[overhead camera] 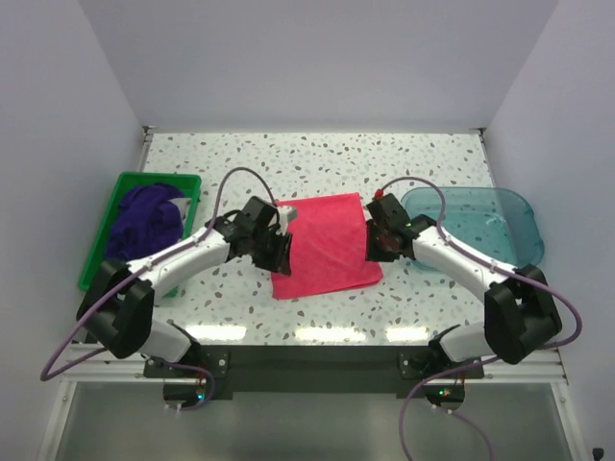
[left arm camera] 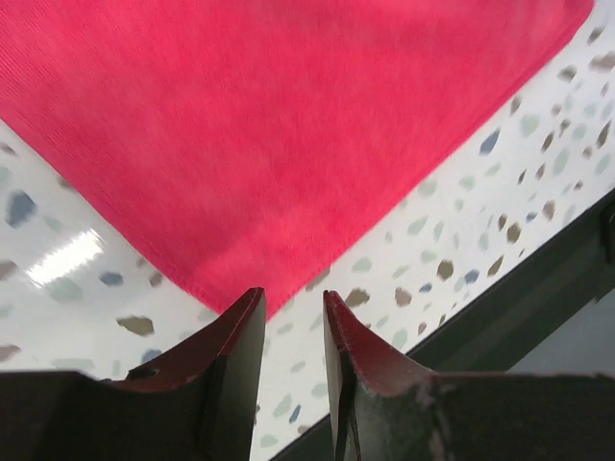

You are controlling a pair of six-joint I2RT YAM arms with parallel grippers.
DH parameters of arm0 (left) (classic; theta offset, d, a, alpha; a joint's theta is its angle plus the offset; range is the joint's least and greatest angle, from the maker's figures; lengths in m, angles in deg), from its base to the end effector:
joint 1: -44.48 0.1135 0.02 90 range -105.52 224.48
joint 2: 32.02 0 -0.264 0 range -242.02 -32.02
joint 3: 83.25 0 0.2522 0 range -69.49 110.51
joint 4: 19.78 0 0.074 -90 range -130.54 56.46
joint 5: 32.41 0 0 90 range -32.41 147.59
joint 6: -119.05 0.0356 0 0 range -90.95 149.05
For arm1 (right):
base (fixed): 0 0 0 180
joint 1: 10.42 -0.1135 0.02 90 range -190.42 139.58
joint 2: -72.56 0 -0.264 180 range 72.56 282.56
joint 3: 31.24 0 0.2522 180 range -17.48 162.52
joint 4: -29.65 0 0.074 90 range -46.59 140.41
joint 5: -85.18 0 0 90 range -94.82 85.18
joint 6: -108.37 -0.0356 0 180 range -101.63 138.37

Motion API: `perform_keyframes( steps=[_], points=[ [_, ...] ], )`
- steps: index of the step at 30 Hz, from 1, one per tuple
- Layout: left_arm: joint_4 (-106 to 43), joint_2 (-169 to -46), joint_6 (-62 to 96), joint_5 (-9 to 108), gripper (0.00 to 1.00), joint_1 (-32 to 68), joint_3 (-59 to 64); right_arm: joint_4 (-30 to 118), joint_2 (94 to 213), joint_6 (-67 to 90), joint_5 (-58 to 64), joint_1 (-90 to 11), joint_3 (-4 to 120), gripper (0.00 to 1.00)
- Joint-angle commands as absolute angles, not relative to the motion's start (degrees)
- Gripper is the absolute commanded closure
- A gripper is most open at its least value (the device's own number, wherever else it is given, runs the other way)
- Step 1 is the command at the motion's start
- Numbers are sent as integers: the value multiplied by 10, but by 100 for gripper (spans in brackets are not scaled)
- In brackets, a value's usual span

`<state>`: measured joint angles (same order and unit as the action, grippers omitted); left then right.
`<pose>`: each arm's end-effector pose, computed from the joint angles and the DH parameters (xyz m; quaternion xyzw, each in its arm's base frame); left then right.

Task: Fold and stack the towels
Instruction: Fold the towel

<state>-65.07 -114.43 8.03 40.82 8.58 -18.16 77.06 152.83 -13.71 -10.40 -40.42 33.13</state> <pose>0.2172 -0.1699 0.2041 0.1587 0.9486 -0.2362 0.1384 0.2330 0.1305 0.2068 0.0289 0.9715 0.0783 0.2219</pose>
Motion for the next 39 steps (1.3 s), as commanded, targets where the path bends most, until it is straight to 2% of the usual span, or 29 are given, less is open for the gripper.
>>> perform_keyframes(
  steps=[1, 9, 22, 25, 29, 30, 32, 35, 39],
  points=[
    [-616, -1159, 51, 419, 64, 113, -132, 773, 1545, -104, -121, -407, 382, 73],
    [-582, -1268, 51, 385, 66, 123, -132, 758, 1595, -103, -102, -410, 369, 73],
    [-638, -1198, 43, 441, 68, 127, -269, 813, 1579, -145, -68, -489, 294, 73],
    [-654, -1157, 48, 457, 64, 141, -262, 844, 1561, -135, -80, -494, 315, 73],
    [-661, -1121, 55, 465, 55, 177, -210, 882, 1561, -84, -111, -493, 420, 73],
    [-659, -1121, 57, 467, 50, 182, -184, 887, 1567, -75, -117, -491, 440, 73],
    [-646, -1129, 65, 476, 47, 193, -157, 882, 1579, -47, -130, -482, 492, 73],
    [-615, -1164, 72, 475, 47, 204, -115, 842, 1612, -12, -132, -459, 540, 73],
    [-574, -1226, 77, 476, 53, 210, -75, 765, 1684, 23, -121, -428, 579, 74]
  ],
)
